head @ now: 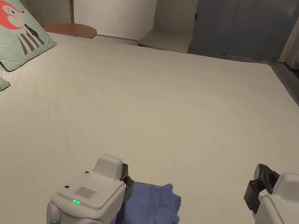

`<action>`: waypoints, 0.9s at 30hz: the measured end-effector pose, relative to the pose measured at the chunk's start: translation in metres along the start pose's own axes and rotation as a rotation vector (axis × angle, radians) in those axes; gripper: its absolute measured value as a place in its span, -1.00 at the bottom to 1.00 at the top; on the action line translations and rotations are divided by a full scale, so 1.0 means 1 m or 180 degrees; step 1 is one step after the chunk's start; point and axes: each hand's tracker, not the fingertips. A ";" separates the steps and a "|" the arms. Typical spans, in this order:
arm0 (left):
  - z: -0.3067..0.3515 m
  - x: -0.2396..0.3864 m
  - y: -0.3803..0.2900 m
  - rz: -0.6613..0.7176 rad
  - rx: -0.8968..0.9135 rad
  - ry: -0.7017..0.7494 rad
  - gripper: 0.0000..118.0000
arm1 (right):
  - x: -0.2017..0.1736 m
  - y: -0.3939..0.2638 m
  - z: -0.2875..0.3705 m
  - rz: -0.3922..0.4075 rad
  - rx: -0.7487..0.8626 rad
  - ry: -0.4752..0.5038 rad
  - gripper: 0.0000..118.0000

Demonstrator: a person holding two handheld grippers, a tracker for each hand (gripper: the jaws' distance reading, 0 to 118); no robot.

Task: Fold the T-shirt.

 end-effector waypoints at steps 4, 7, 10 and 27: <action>-0.013 0.013 -0.023 0.0112 -0.0369 -0.0050 -1.00 | 0.000 -0.001 0.000 -0.0034 -0.0010 0.0028 -0.98; -0.020 0.032 -0.041 0.0061 -0.0564 -0.0204 -1.00 | 0.003 -0.002 0.001 -0.0055 -0.0017 0.0018 -0.98; -0.027 0.058 -0.056 -0.0091 -0.0651 -0.0286 -1.00 | 0.009 -0.003 0.002 -0.0064 -0.0031 -0.0011 -0.98; -0.029 0.105 -0.045 0.0050 -0.0500 -0.0663 -1.00 | 0.032 -0.003 0.016 -0.0099 -0.0030 -0.0155 -0.98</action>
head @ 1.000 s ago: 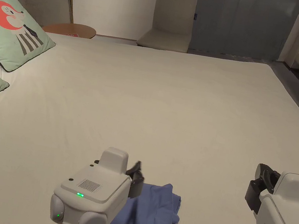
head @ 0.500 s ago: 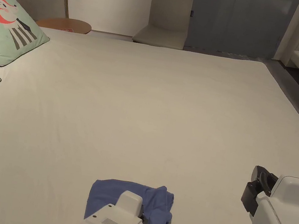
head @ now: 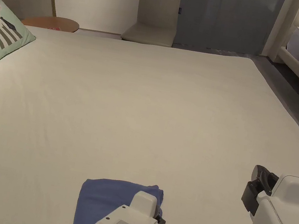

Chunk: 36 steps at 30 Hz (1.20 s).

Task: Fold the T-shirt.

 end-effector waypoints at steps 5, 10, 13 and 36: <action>0.039 -0.024 0.042 -0.0076 0.0559 0.0179 -1.00 | -0.014 0.012 0.009 0.0002 0.0139 0.0089 -0.98; 0.092 -0.039 0.094 -0.0185 0.0987 0.0482 -1.00 | -0.035 0.026 0.016 0.0043 0.0321 0.0144 -0.98; 0.114 -0.059 0.111 -0.0235 0.1197 0.0649 -1.00 | -0.046 0.033 0.017 0.0069 0.0400 0.0179 -0.98; 0.192 -0.172 0.116 -0.0142 0.1529 0.1566 -1.00 | -0.103 0.049 0.008 0.0203 0.0608 0.0366 -0.98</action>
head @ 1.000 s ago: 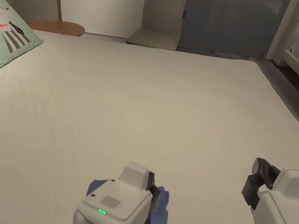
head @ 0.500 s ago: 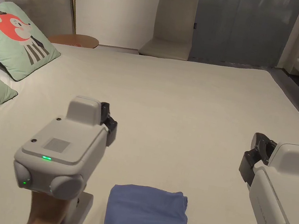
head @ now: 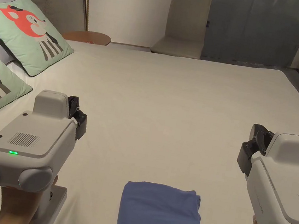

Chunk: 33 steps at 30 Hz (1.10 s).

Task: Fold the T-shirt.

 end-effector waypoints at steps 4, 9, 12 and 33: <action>-0.004 -0.001 -0.003 0.0019 0.0002 -0.0034 -1.00 | -0.001 -0.002 -0.004 0.0007 -0.0024 0.0010 -0.98; -0.005 0.002 -0.002 0.0046 -0.0024 -0.0063 -1.00 | -0.008 -0.018 -0.016 0.0043 -0.0268 0.0096 -0.98; -0.006 0.004 -0.003 0.0059 -0.0036 -0.0073 -1.00 | -0.019 -0.044 -0.029 0.0052 -0.0602 0.0210 -0.98; -0.026 0.021 -0.067 0.0443 -0.0919 -0.0554 -1.00 | -0.057 -0.193 -0.079 -0.0125 -0.2569 0.0533 -0.99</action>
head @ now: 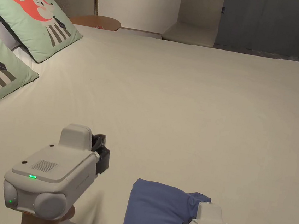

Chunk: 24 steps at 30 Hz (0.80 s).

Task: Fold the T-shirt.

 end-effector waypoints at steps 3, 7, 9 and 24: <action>-0.012 0.003 -0.015 0.0276 -0.0374 -0.0251 -1.00 | 0.003 -0.004 -0.004 0.0028 0.0032 0.0022 -0.99; -0.038 0.002 -0.036 0.0804 -0.0995 -0.0673 0.15 | 0.005 -0.006 -0.002 0.0023 0.0061 0.0051 -0.99; -0.052 0.003 -0.047 0.1015 -0.1295 -0.0846 0.85 | 0.005 -0.005 -0.001 0.0027 0.0053 0.0060 -0.99; -0.095 -0.006 -0.088 0.1729 -0.2103 -0.1207 -0.15 | 0.011 -0.007 0.003 -0.0027 0.0088 0.0175 -0.99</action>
